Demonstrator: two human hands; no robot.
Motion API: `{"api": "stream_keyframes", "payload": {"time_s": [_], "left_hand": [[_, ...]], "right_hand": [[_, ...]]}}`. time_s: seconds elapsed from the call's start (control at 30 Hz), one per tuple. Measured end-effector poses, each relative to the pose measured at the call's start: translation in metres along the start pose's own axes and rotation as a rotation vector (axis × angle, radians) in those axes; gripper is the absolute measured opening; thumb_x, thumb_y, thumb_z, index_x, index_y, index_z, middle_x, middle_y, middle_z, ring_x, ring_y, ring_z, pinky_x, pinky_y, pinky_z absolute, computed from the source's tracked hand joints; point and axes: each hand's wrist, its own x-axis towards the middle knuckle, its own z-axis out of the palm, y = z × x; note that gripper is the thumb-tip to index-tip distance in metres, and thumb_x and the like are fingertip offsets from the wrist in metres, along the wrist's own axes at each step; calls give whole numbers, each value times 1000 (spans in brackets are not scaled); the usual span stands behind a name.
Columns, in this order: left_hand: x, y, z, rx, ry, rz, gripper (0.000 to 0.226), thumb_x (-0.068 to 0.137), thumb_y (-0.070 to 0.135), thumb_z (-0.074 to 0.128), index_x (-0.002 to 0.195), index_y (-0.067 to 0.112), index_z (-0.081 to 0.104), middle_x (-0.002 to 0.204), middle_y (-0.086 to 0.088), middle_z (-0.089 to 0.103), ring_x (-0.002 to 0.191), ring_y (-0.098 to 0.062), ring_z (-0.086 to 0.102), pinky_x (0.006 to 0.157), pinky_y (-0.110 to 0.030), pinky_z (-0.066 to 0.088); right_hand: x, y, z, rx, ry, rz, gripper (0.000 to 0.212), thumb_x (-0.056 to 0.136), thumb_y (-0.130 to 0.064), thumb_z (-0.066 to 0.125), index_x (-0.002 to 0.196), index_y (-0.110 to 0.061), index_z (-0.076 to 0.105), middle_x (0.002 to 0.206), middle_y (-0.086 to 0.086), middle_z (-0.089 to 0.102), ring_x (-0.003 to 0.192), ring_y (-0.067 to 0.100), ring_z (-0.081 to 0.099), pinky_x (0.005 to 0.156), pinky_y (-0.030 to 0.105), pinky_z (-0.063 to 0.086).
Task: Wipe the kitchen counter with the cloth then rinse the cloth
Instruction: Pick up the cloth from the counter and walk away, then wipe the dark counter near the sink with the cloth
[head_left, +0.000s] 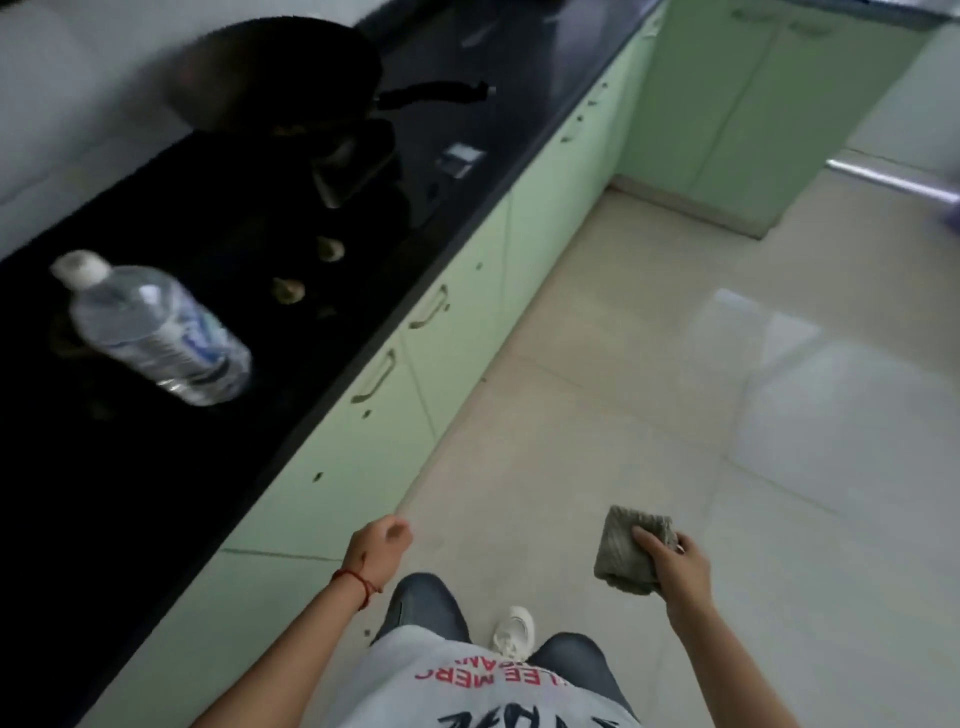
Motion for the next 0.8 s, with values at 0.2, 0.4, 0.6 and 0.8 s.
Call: {"api": "stream_keyframes", "payload": {"time_s": [0.2, 0.4, 0.6, 0.8], "left_hand": [[62, 60, 26, -21, -45, -119, 19, 75, 24, 56, 57, 19, 59, 64, -7, 63, 69, -24, 58, 64, -27, 43], [146, 125, 40, -27, -92, -180, 18, 88, 10, 52, 72, 12, 59, 66, -2, 61, 64, -21, 57, 52, -22, 36], [224, 237, 42, 34, -148, -184, 26, 87, 10, 51, 62, 14, 55, 66, -7, 60, 59, -19, 53, 53, -22, 35], [300, 393, 68, 105, -261, -21, 29, 89, 14, 52, 60, 16, 55, 63, -4, 58, 54, -16, 51, 49, -20, 33]], "right_hand": [[59, -6, -45, 114, 188, 146, 18, 75, -6, 72, 84, -5, 55, 94, 21, 60, 84, 32, 58, 71, 43, 51], [149, -70, -43, 181, 234, 144, 32, 75, -9, 73, 100, -1, 54, 100, 21, 60, 91, 35, 60, 81, 47, 52], [222, -154, -37, 213, 324, 153, 39, 74, -11, 73, 107, 1, 54, 109, 24, 61, 99, 38, 61, 85, 50, 53], [287, -222, -46, 259, 358, 162, 43, 75, -11, 73, 111, 2, 53, 113, 25, 60, 96, 36, 60, 80, 45, 52]]}}
